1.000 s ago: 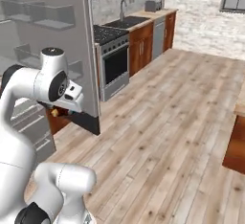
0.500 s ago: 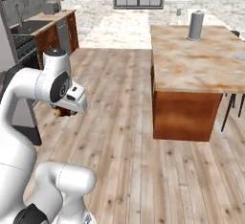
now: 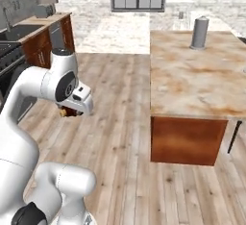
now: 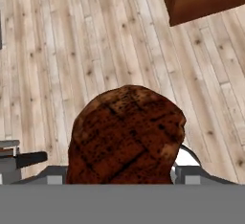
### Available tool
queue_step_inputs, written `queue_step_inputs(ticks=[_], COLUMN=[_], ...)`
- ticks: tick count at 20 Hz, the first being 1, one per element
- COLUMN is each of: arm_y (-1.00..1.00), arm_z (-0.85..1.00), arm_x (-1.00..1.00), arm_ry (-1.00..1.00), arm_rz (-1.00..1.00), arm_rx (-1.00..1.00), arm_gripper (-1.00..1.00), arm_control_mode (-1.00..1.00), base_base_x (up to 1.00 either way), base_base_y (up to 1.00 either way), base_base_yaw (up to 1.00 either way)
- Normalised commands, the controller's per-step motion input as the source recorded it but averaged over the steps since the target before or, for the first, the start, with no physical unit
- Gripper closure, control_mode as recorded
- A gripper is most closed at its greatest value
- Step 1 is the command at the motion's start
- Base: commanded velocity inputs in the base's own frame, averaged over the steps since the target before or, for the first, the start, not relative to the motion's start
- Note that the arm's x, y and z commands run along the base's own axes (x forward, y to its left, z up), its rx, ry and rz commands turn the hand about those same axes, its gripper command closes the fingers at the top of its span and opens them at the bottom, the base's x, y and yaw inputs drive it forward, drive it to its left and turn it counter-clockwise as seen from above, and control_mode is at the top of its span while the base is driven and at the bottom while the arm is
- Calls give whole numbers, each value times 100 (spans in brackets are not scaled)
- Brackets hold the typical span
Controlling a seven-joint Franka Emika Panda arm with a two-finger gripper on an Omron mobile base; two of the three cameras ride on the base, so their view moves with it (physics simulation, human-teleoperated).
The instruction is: Take the steak from the fridge and place it on the digital scale on the counter by the fridge. Wait a few seconds for a reading, then move it to the plate on the dining counter.
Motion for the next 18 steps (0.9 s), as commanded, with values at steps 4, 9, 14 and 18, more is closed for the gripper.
queue_step_inputs(ticks=[4,9,14,18], arm_y=[0,0,0,0], arm_z=[0,0,0,0], arm_x=[0,0,0,0], arm_ry=[0,0,0,0], arm_rz=[0,0,0,0], arm_rx=[0,0,0,0], arm_gripper=[100,100,100,100], arm_control_mode=[100,100,100,100], base_base_x=[100,100,100,100], base_base_y=[-55,-35,-23,-26], base_base_yaw=[44,58,62,61])
